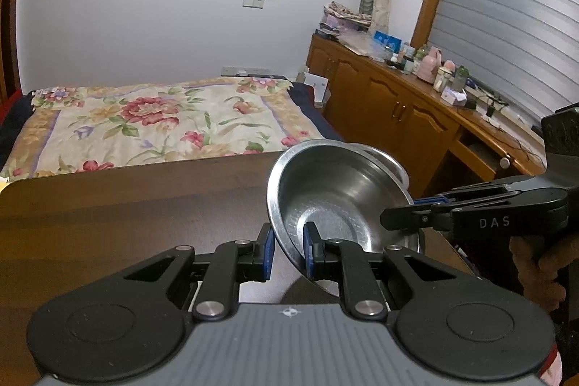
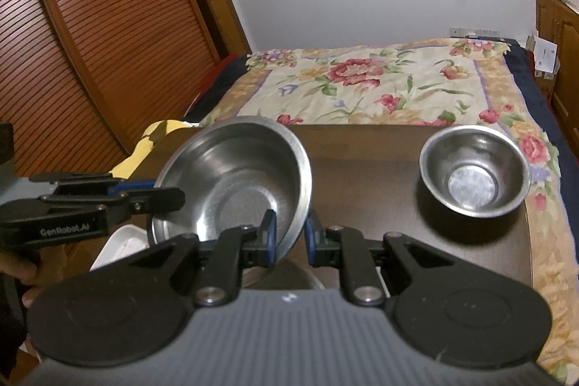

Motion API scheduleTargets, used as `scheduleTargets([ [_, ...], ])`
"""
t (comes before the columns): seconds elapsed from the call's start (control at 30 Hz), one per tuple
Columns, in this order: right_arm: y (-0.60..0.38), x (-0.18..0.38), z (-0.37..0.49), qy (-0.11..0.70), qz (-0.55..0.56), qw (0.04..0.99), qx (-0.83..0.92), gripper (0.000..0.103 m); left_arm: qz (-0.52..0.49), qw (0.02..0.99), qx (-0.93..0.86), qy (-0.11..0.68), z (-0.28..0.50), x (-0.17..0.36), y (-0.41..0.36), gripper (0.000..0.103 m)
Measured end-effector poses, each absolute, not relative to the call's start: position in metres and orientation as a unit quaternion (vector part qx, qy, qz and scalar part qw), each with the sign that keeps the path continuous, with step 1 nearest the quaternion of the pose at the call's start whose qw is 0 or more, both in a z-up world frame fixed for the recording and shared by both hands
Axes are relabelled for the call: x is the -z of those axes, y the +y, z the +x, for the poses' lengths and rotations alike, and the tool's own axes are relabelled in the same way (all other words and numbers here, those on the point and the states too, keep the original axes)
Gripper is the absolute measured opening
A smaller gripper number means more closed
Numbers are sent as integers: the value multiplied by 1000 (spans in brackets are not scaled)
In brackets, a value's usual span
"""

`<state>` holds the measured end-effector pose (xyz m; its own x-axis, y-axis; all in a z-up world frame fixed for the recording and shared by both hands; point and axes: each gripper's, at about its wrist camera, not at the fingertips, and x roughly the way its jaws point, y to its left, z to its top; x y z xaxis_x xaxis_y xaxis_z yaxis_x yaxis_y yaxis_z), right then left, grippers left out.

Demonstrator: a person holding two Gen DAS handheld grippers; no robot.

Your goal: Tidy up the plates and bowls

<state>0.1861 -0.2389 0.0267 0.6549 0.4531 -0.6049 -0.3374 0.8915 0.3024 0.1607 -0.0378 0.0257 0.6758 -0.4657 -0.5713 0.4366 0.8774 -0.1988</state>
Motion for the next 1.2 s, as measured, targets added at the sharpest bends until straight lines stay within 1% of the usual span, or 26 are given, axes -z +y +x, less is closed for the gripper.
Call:
scheduleTargets([
  [0.3, -243, -21, 165, 354, 87, 905, -220, 18, -17, 909, 263, 323, 141, -17, -38, 18],
  [0.7, -244, 2, 139, 363, 91, 902, -216, 18, -13, 900, 274, 338, 113, 8, -41, 19],
  [1.0, -245, 17, 129, 370, 103, 898, -216, 18, 12, 900, 273, 341, 109, 23, -43, 19],
  [1.2, -236, 25, 121, 361, 69, 906, -212, 18, 61, 911, 252, 321, 102, 33, -51, 19],
])
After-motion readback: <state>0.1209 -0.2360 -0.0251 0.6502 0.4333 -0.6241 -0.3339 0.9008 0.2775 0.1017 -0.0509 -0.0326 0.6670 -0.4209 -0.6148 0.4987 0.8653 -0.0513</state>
